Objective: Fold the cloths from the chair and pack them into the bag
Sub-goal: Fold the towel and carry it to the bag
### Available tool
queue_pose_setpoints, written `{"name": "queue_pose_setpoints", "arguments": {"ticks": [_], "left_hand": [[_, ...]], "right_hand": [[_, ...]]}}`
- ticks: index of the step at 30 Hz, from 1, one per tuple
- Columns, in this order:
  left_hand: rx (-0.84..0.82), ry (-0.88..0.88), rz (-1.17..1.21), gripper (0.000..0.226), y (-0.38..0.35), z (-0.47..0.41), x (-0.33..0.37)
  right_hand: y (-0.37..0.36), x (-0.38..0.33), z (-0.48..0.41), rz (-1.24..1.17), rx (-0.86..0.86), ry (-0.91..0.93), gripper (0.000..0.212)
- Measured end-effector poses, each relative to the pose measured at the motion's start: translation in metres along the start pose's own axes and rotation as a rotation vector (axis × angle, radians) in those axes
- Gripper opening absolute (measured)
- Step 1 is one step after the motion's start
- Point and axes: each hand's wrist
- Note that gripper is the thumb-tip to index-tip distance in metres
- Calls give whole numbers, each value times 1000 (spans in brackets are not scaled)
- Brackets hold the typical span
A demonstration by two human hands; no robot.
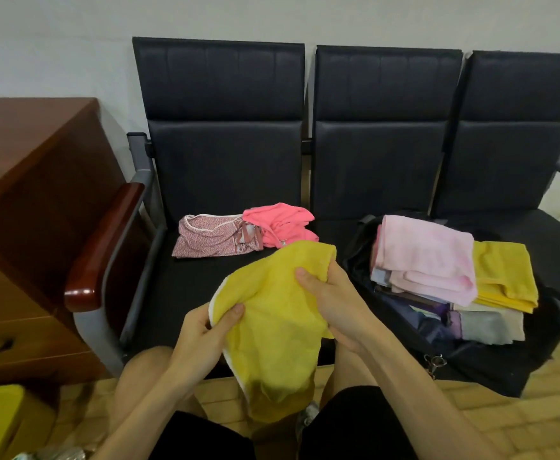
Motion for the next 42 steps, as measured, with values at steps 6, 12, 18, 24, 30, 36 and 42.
{"name": "queue_pose_setpoints", "arguments": {"ticks": [6,12,18,24,30,36,42], "left_hand": [[117,81,357,25,-1,-3,12],[46,364,626,42,7,-8,26],[-94,208,605,44,21,-6,24],[-39,214,290,88,20,-7,25],[74,75,111,80,21,-18,55],[-255,-5,35,64,45,-18,105],[-363,36,-415,60,54,-16,122]], "right_hand": [[2,13,8,-345,-112,56,43],[0,70,22,-12,-296,-162,29],[-1,36,11,-220,-189,-49,39],[2,9,4,74,95,-82,26],[7,-4,3,247,193,57,43],[19,-43,6,501,-168,285,54],[24,-59,1,770,-142,278,46]]}}
Point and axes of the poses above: each hand's wrist, its own z-axis away from the middle knuckle, its own y-axis out of the back of the hand, x = y × z, and after that the axes turned 14 degrees about -x, right-handed
